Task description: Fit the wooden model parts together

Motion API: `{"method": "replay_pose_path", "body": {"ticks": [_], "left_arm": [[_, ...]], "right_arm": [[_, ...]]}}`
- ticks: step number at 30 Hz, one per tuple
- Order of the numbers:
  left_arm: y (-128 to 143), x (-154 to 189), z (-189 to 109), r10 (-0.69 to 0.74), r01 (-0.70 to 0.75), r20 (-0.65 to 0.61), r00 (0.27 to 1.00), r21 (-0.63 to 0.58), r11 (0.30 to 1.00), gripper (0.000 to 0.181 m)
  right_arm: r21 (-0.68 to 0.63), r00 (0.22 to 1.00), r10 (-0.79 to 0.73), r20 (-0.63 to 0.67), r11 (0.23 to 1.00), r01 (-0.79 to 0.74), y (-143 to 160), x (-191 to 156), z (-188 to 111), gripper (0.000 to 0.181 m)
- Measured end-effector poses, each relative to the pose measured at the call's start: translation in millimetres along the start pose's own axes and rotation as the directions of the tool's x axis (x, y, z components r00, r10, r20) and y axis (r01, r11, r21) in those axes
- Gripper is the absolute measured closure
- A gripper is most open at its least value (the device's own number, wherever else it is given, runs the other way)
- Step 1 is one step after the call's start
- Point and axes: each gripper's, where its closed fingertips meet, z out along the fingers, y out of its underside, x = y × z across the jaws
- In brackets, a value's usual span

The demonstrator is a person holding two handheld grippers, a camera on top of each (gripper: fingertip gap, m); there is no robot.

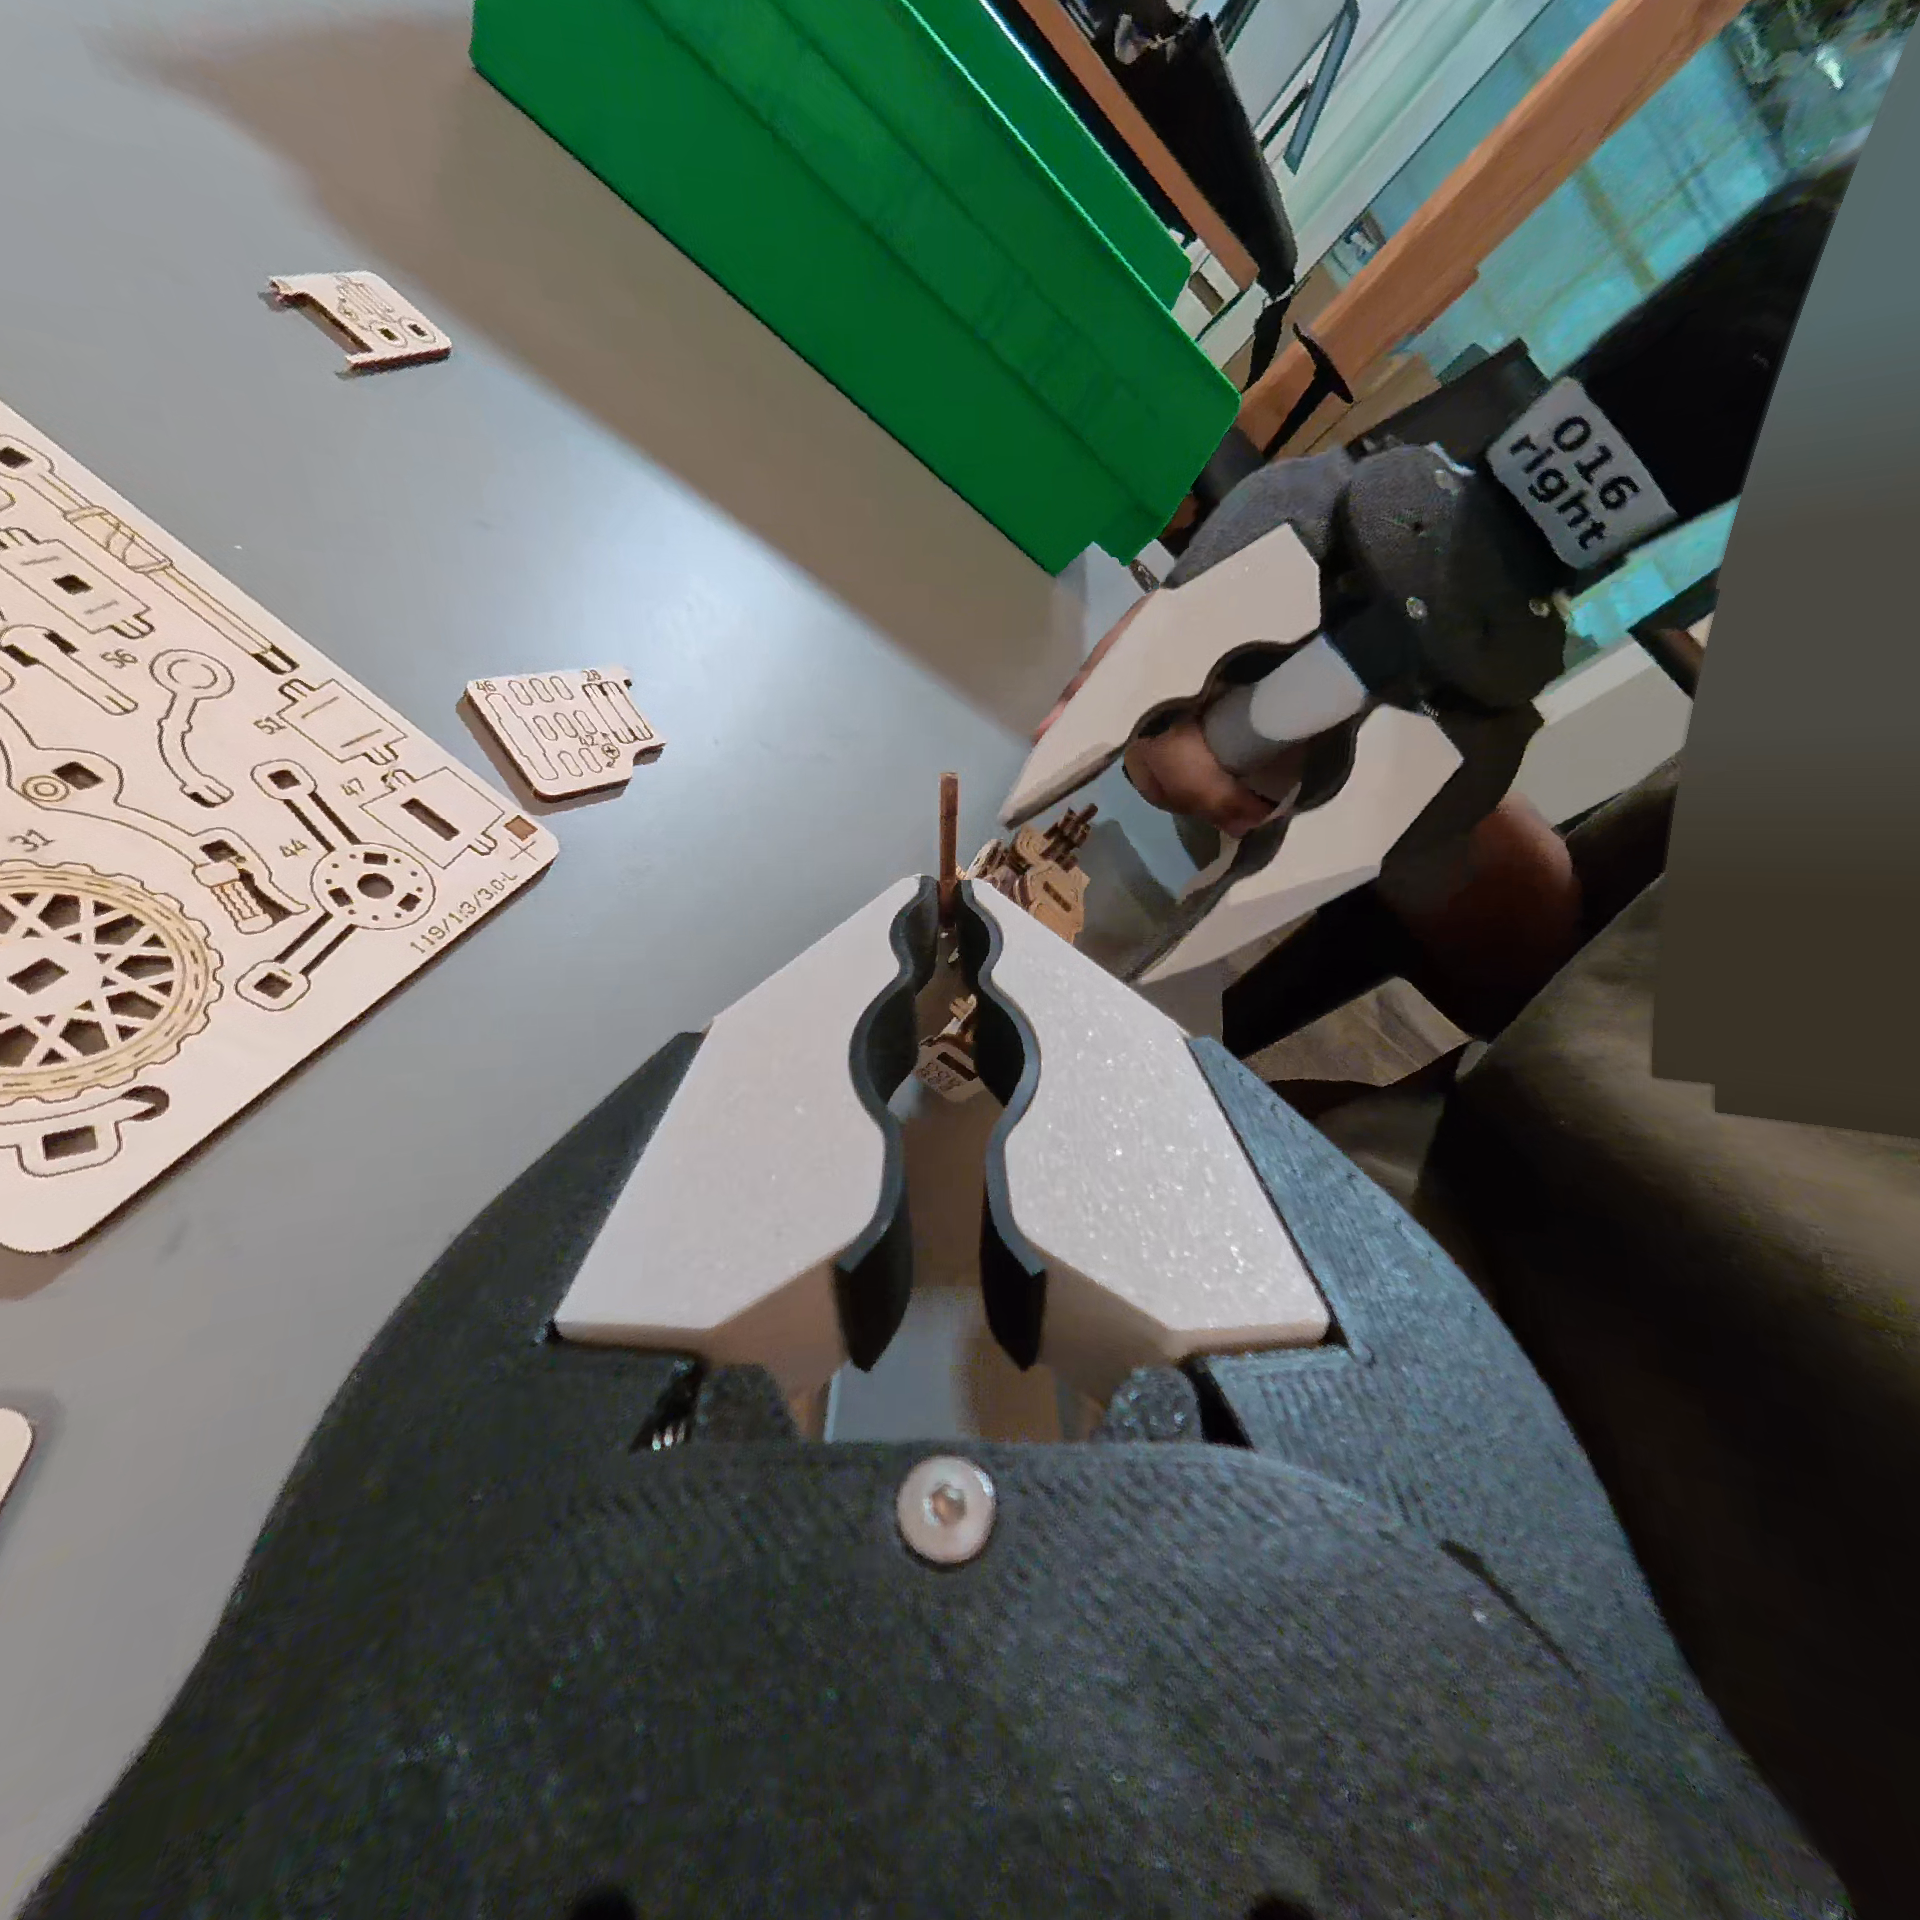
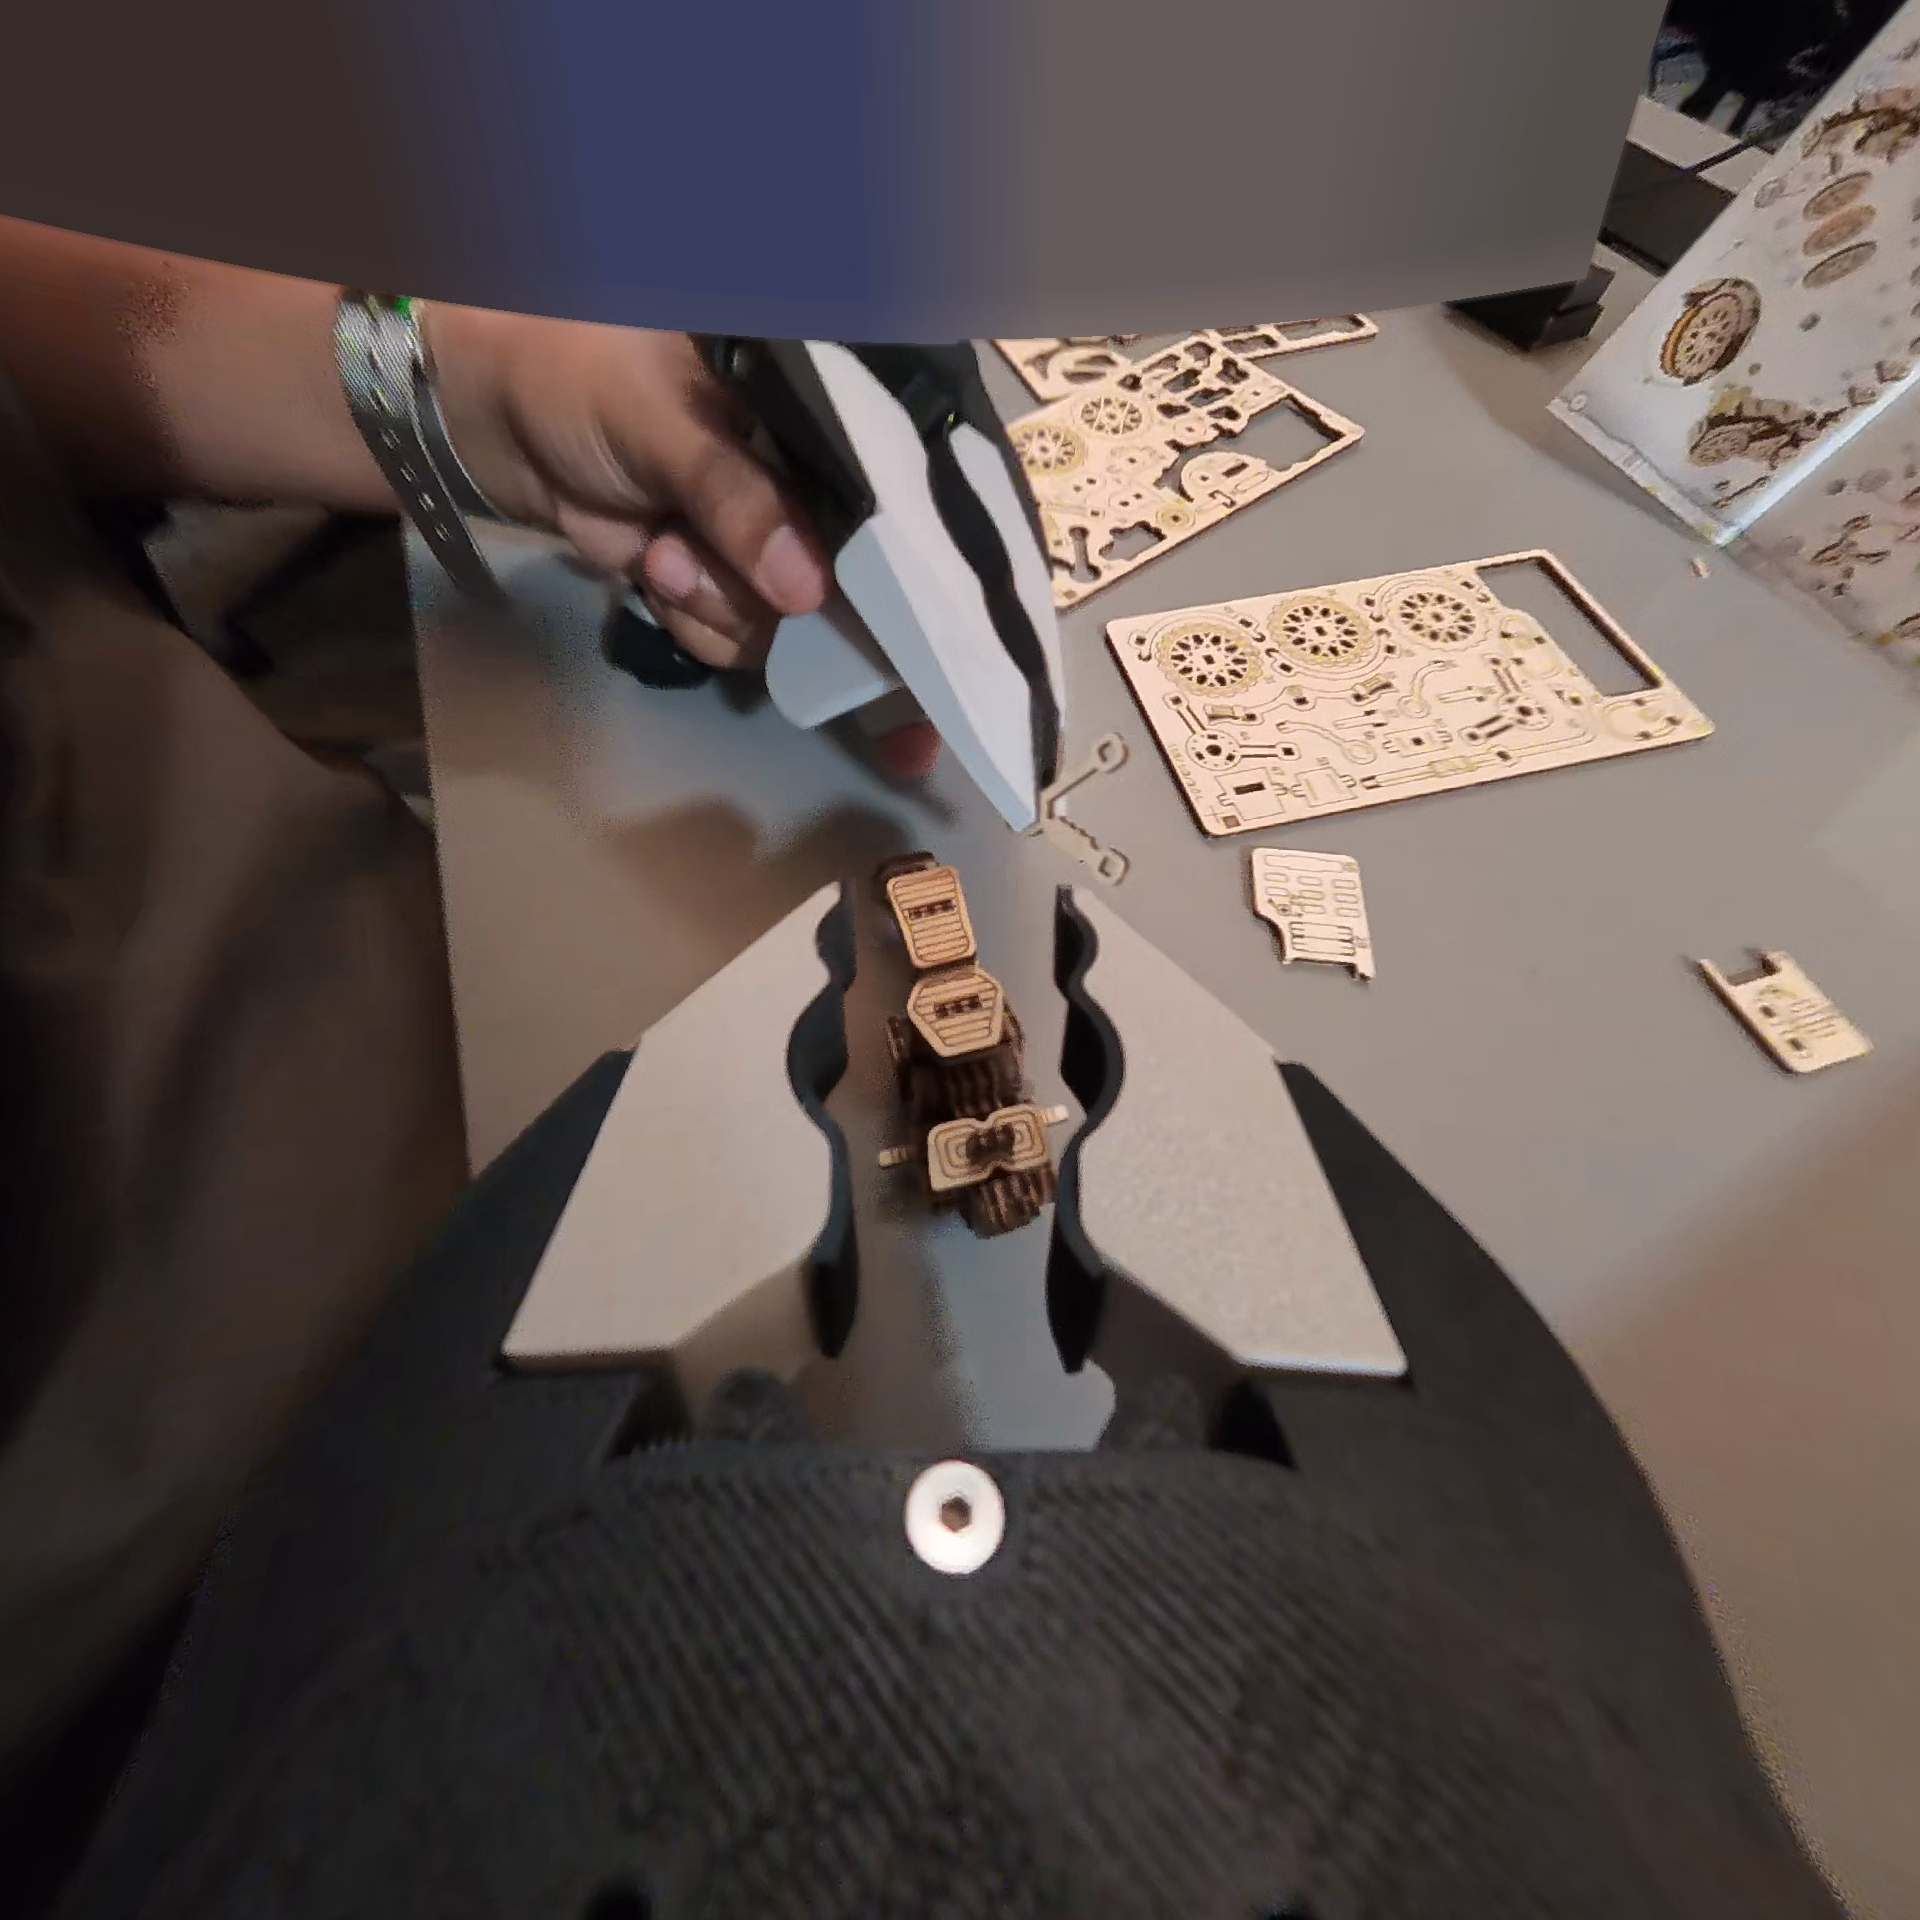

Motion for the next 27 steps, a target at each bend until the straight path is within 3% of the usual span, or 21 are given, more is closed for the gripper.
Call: {"method": "replay_pose_path", "body": {"ticks": [4, 12, 17, 19, 27], "left_arm": [[0.3, 1.2, -2.1, 0.013, -0.013, -0.016, 1.000, -0.007, 1.000, 0.181], [-8.1, -1.9, -5.7, 0.208, -0.208, -0.014, 0.978, -0.039, 0.977, 0.181], [12.7, -8.3, 1.8, 0.333, -0.344, -0.084, 0.939, -0.247, 0.906, 0.181], [17.8, -5.7, 3.5, 0.379, -0.397, -0.119, 0.918, -0.277, 0.875, 0.181], [14.3, -2.6, 1.6, 0.345, -0.376, -0.159, 0.925, -0.251, 0.892, 0.181]], "right_arm": [[0.075, 0.992, 0.111, 0.056, 0.991, -0.115, -5.8, 5.6, -12.7, 0.146], [0.091, 0.949, 0.265, 0.172, 0.955, -0.283, 0.3, 15.1, -16.8, 0.141], [0.104, 0.938, 0.287, 0.194, 0.945, -0.311, -1.6, 16.7, -20.5, 0.141], [0.113, 0.938, 0.289, 0.191, 0.943, -0.313, -2.3, 16.9, -21.9, 0.142], [0.081, 0.930, 0.310, 0.198, 0.940, -0.331, 4.3, 11.6, -19.8, 0.142]]}}
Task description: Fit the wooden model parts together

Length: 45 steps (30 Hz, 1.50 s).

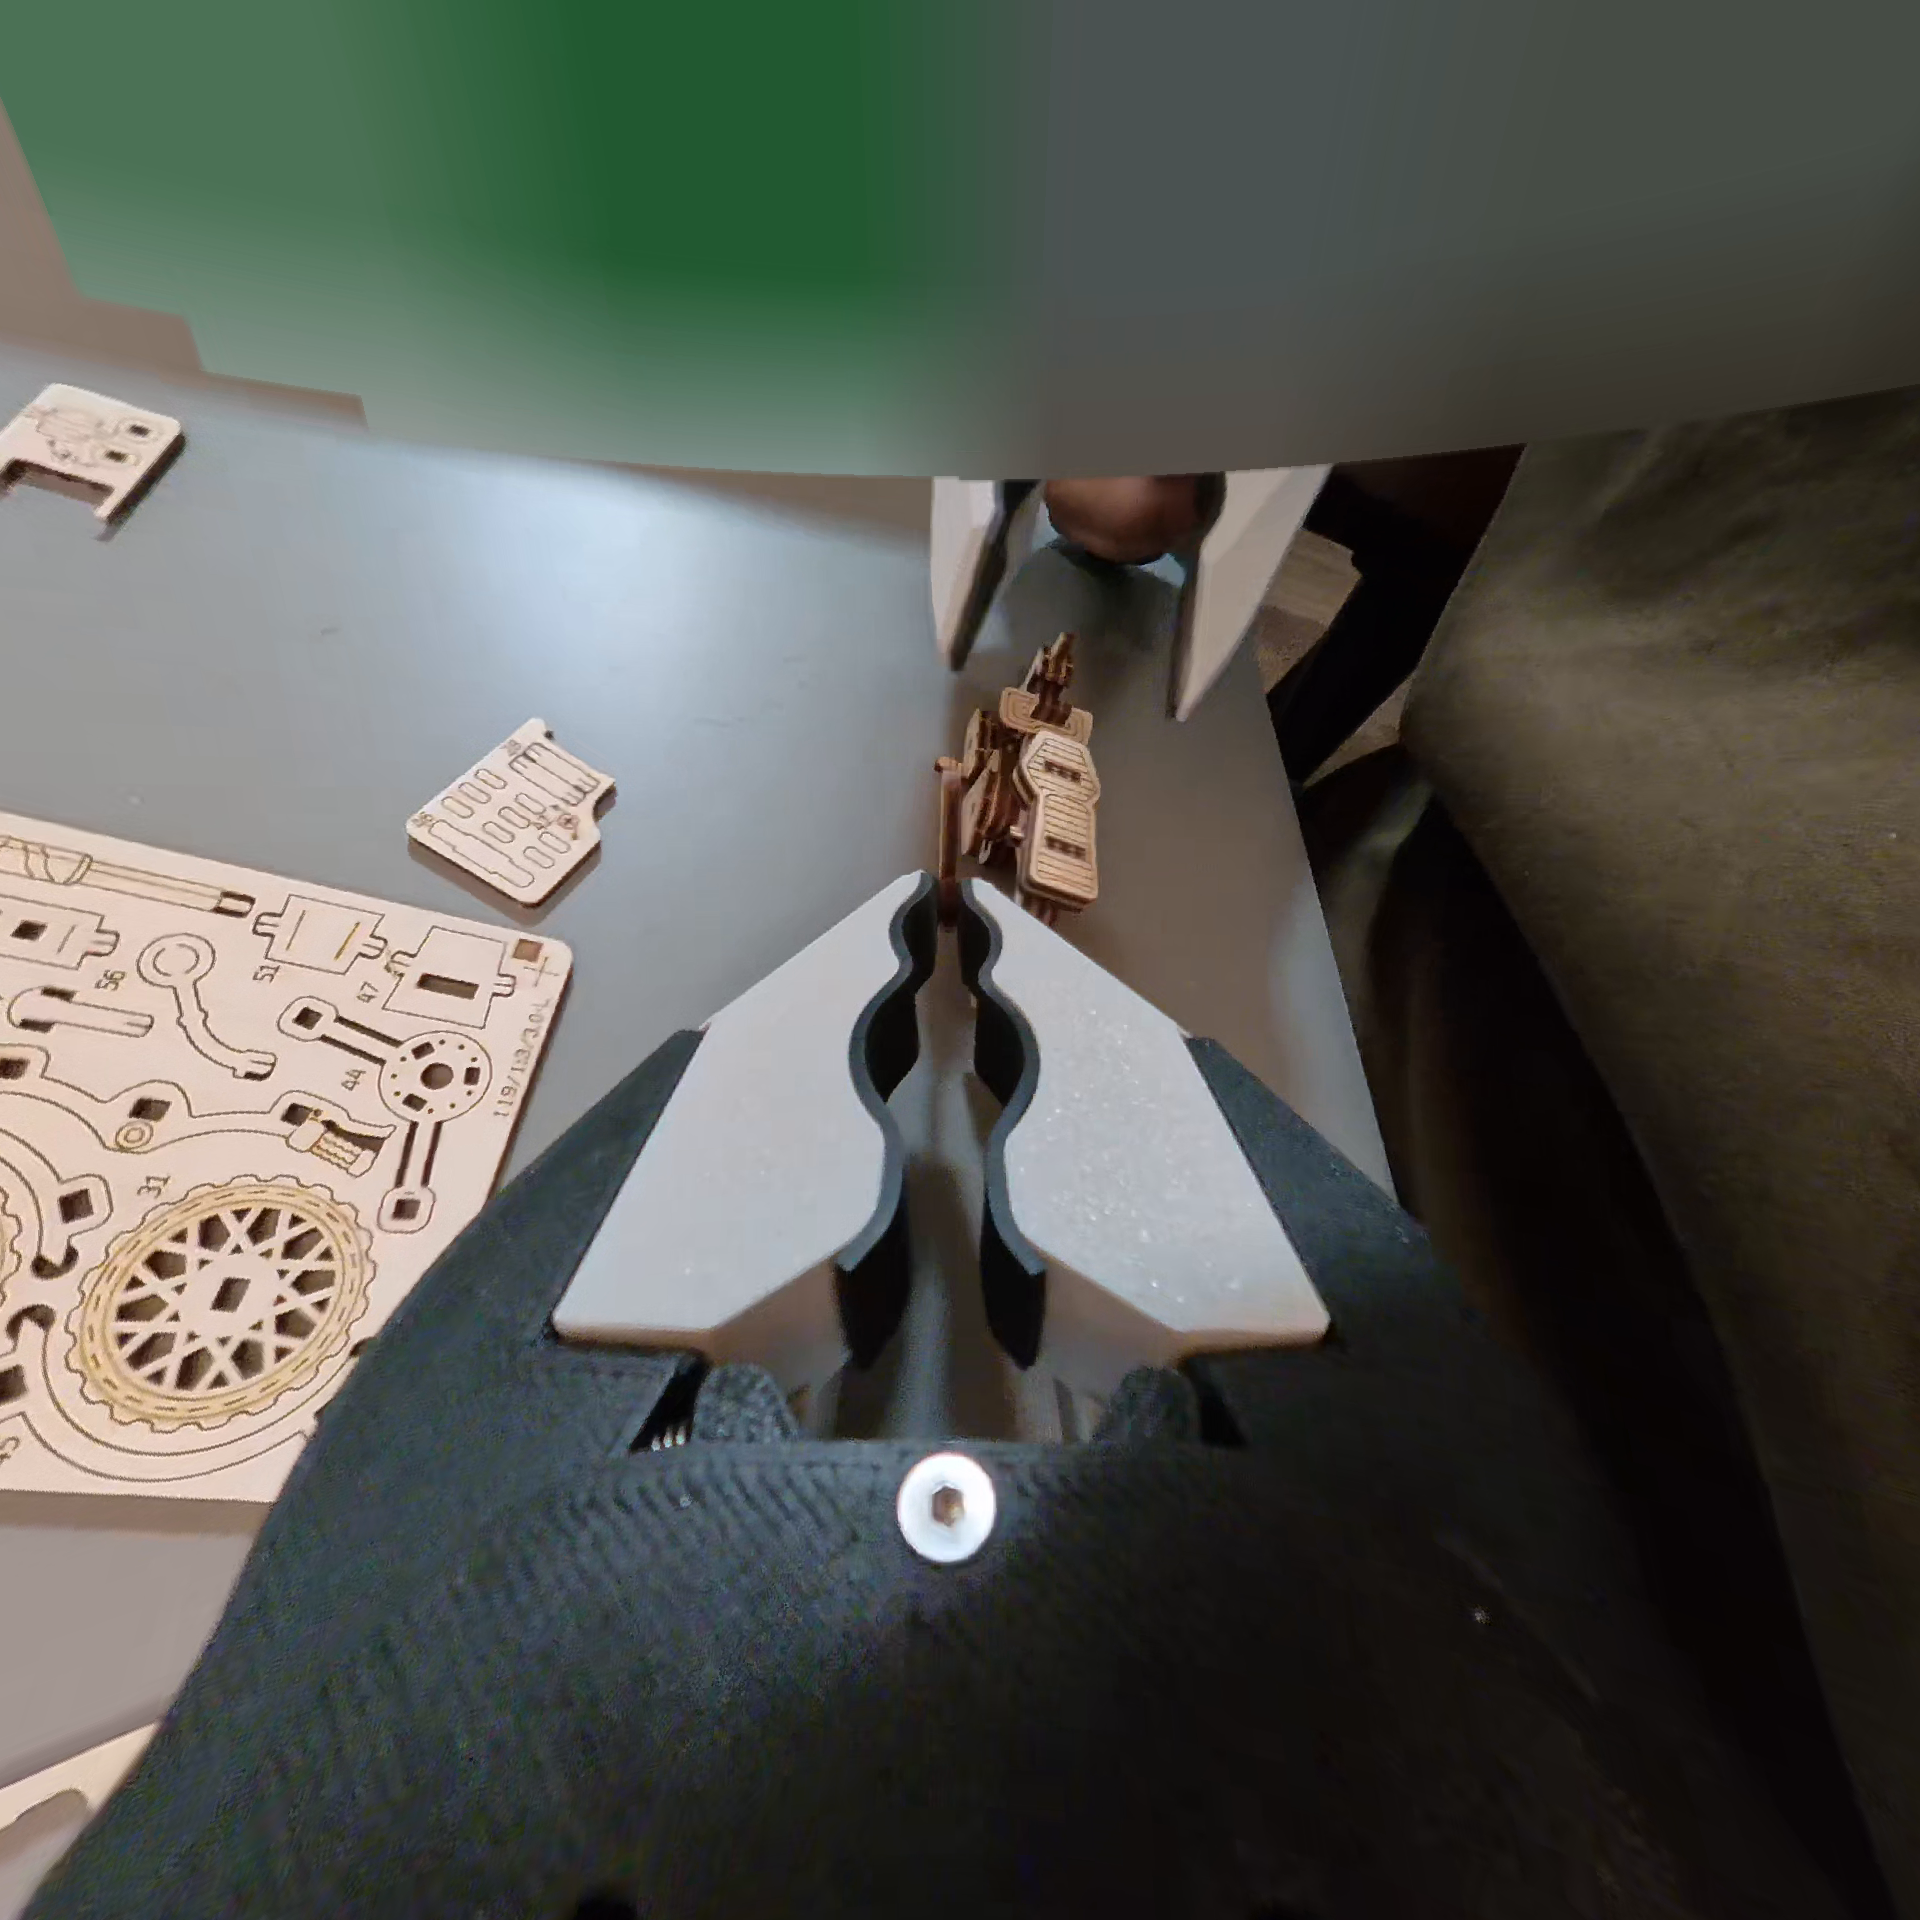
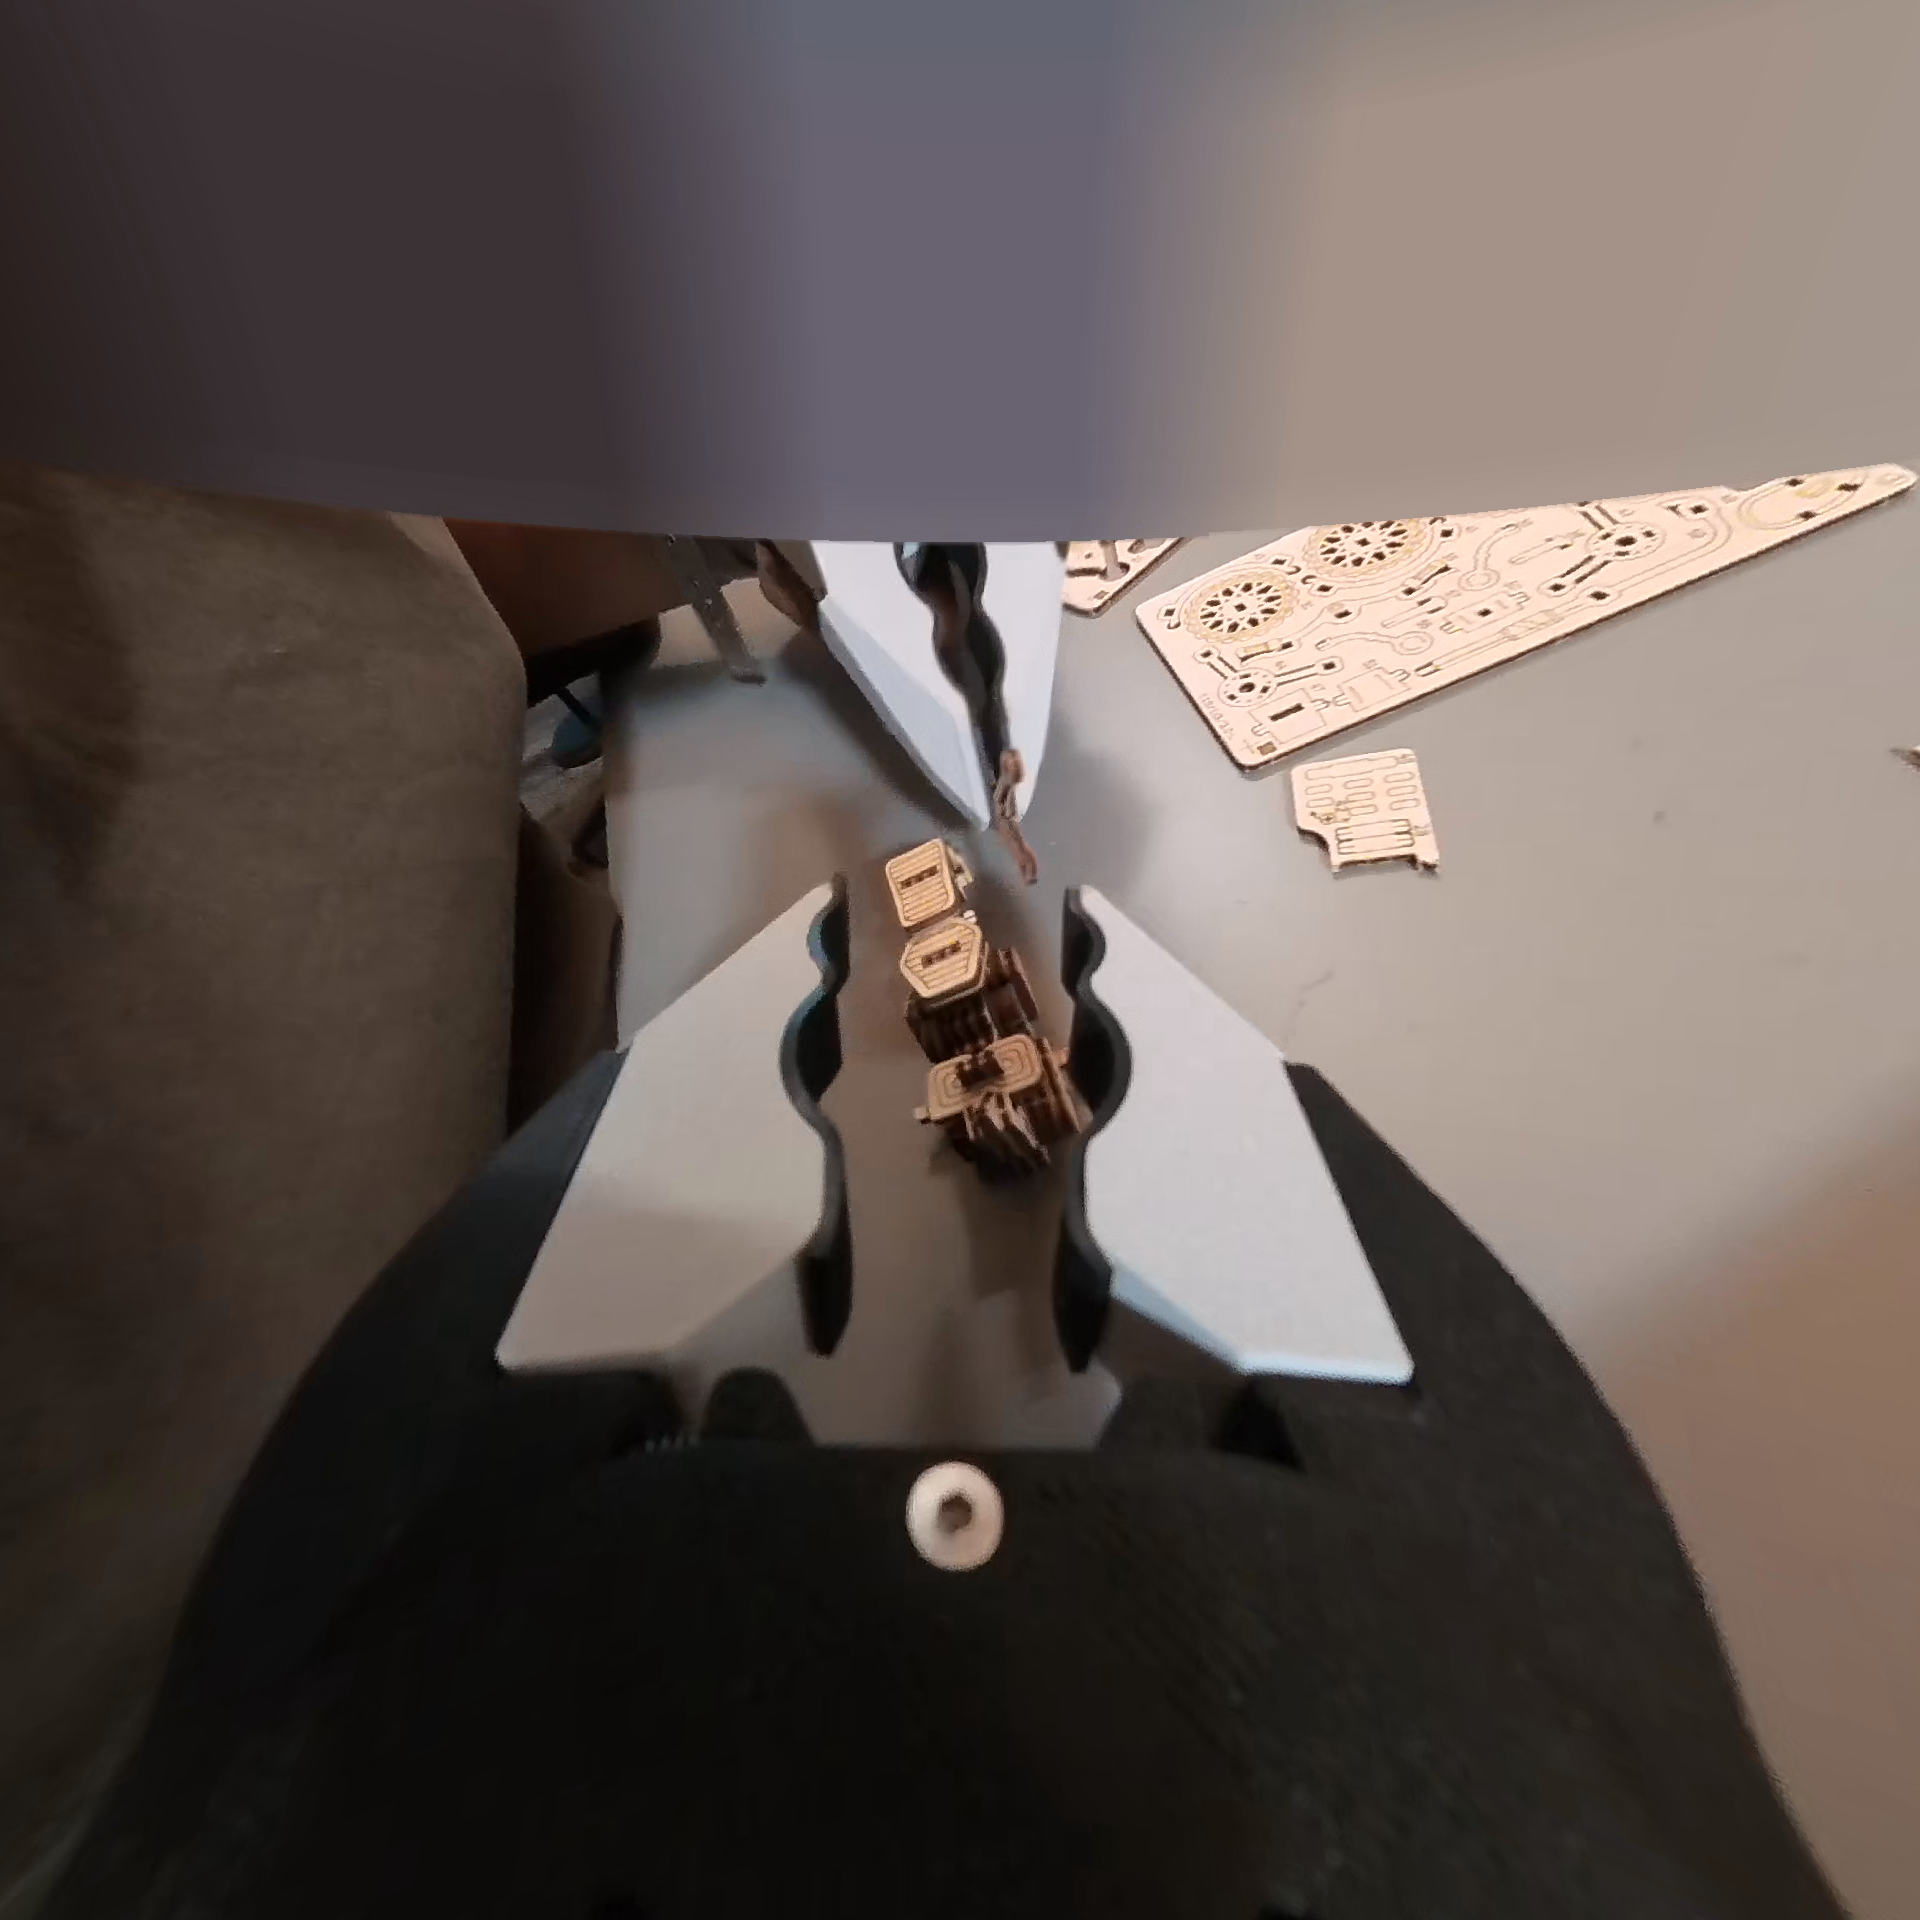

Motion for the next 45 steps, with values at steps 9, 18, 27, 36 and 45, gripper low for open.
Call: {"method": "replay_pose_path", "body": {"ticks": [9, 18, 27, 36, 45], "left_arm": [[-1.6, -3.4, -2.0, -0.058, 0.058, -0.022, 0.998, 0.018, 0.998, 0.181], [3.1, -2.0, 2.4, -0.038, 0.037, -0.012, 0.999, -0.021, 0.999, 0.181], [5.2, -1.9, 3.5, -0.063, 0.063, -0.017, 0.998, -0.030, 0.998, 0.181], [13.9, 7.8, 10.4, 0.118, -0.112, 0.057, 0.991, -0.101, 0.989, 0.180], [6.1, 14.5, 3.7, 0.103, -0.103, -0.003, 0.995, -0.031, 0.994, 0.180]], "right_arm": [[-0.129, 0.999, 0.020, -0.027, 0.991, -0.023, 22.9, 6.0, -1.7, 0.134], [-0.172, 0.996, -0.088, -0.009, 0.981, 0.085, 26.2, -5.5, 11.6, 0.131], [-0.190, 0.972, -0.216, -0.096, 0.962, 0.195, 22.4, -2.8, 17.7, 0.138], [-0.240, 0.944, -0.304, -0.130, 0.933, 0.268, 25.2, -5.8, 22.5, 0.157], [-0.257, 0.931, -0.334, -0.145, 0.922, 0.291, 26.7, -4.8, 18.7, 0.164]]}}
